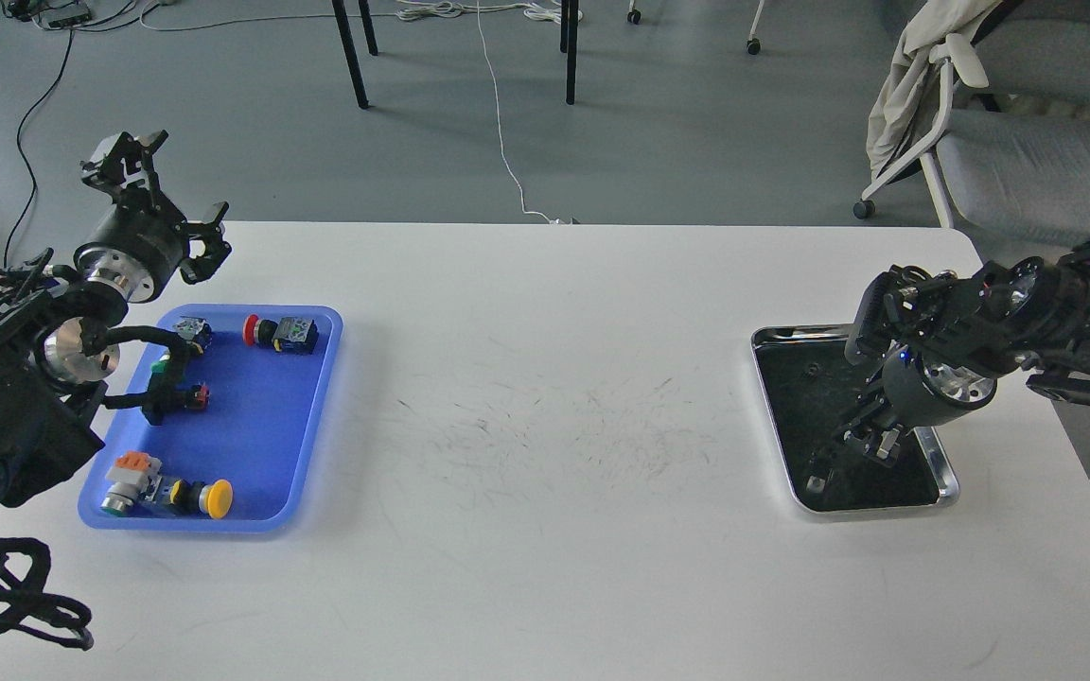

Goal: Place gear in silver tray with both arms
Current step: 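Lift the gear and carry it over the silver tray, then lower the gear onto the silver tray and open the right gripper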

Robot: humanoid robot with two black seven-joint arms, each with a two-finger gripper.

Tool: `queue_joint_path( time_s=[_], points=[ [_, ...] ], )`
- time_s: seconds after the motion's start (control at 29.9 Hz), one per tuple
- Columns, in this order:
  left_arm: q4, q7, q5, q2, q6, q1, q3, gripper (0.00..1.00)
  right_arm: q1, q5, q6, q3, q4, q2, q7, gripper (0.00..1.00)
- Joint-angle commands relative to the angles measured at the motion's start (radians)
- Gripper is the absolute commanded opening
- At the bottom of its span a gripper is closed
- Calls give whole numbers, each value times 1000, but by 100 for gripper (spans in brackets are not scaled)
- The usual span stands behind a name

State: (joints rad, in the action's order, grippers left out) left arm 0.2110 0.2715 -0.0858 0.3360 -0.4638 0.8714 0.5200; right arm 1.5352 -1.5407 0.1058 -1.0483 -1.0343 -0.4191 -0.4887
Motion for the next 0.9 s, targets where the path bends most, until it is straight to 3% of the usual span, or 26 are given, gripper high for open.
queue_joint_path(
  time_s=[0.0,0.17,0.3,0.47,0.67,0.77,0.87],
  points=[
    [-1,0,0,0,1,0,0,99,-6,1,0,1,7,0,0,5],
    [-1,0,0,0,1,0,0,99,-6,2,-1,1,5,0,0,12],
    [-1,0,0,0,1,-2,0,99,-6,7,-1,25,5,0,0,33],
    [-1,0,1,-2,2,0,0,99,-4,10,-1,37,-3,-4,0,47],
    [-1,0,1,0,2,0,-1,99,2,14,-1,40,-4,-7,0,49],
    [-1,2,1,0,2,-2,-1,99,10,24,2,77,8,-7,0,62],
    [1,0,8,11,-6,-3,-1,99,8,72,6,157,20,-10,0,63]
  ],
)
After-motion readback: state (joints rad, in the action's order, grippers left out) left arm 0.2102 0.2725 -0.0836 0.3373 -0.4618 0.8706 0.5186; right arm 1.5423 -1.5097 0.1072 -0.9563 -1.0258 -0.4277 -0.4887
